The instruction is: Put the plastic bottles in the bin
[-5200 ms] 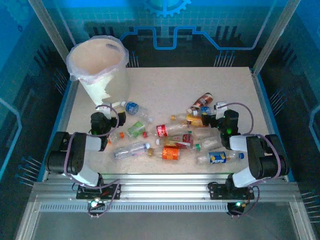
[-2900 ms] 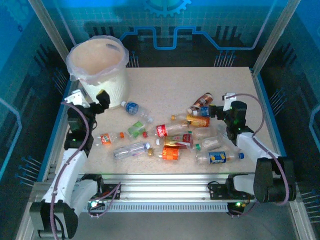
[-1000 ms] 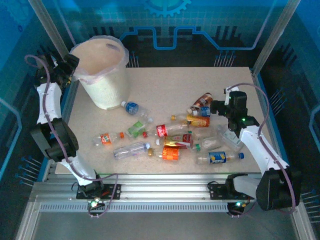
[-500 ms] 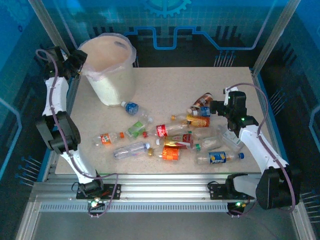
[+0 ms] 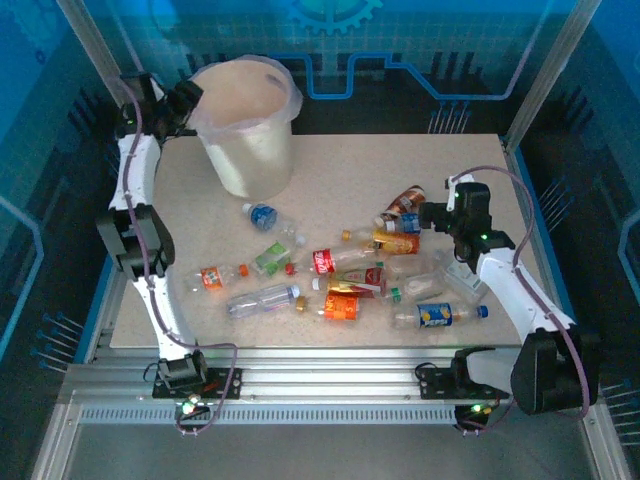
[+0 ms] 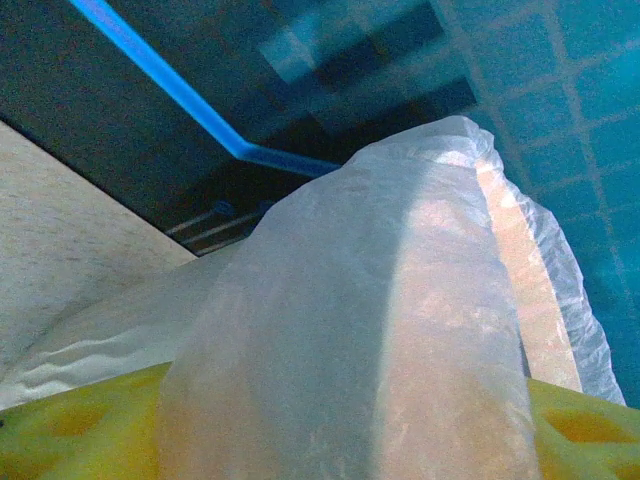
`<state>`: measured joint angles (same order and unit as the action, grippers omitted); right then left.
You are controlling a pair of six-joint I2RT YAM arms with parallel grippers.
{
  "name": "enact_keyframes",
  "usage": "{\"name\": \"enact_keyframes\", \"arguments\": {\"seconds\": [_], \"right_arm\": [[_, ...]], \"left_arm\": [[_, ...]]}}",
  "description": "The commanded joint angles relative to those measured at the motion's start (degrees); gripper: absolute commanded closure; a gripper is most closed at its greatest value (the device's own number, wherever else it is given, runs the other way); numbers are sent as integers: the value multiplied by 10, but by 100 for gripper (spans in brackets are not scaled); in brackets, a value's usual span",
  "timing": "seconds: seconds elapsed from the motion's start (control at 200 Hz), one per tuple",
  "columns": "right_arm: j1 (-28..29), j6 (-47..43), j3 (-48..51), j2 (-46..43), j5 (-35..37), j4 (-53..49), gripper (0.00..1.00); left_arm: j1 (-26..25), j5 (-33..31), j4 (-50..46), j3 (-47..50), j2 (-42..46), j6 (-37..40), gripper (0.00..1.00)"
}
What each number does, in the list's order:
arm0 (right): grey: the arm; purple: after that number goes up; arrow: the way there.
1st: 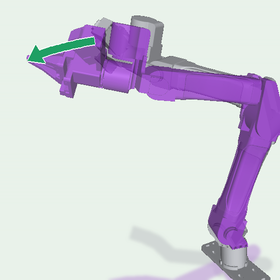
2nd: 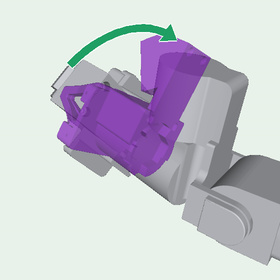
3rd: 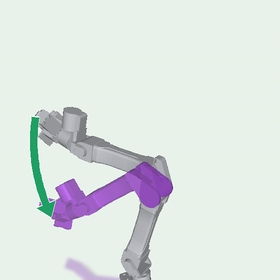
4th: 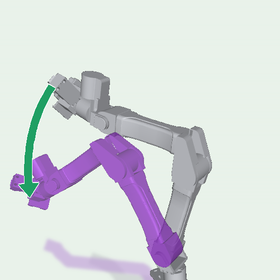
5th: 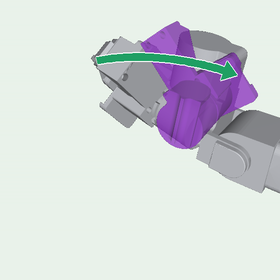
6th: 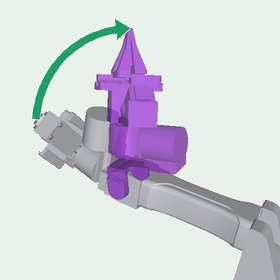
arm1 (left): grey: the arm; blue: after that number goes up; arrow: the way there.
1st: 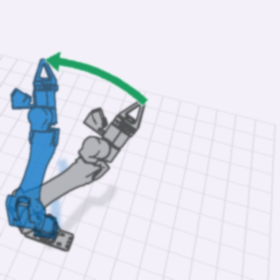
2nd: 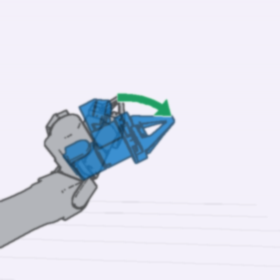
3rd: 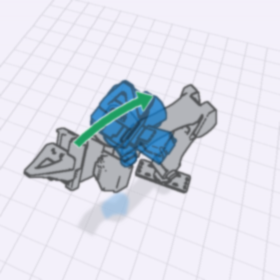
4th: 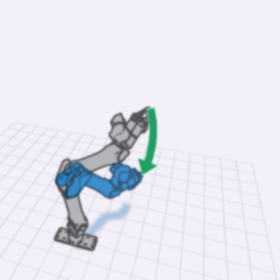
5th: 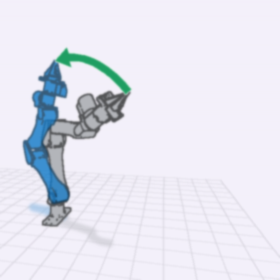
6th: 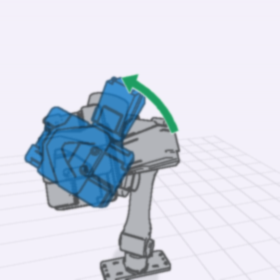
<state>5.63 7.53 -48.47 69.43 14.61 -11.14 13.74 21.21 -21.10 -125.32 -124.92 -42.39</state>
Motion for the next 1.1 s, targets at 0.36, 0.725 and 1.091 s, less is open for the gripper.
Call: {"name": "enact_keyframes", "arguments": {"seconds": [0.36,0.725,1.091], "right_arm": [[9,15,-35,7,7,-6,0],[9,21,-29,-5,16,-7,0],[9,23,-23,-17,19,-9,0]], "left_arm": [[-70,67,-82,-83,-42,77,41],[-113,89,-152,-84,-26,108,49],[-131,98,-158,-34,28,110,53]]}}
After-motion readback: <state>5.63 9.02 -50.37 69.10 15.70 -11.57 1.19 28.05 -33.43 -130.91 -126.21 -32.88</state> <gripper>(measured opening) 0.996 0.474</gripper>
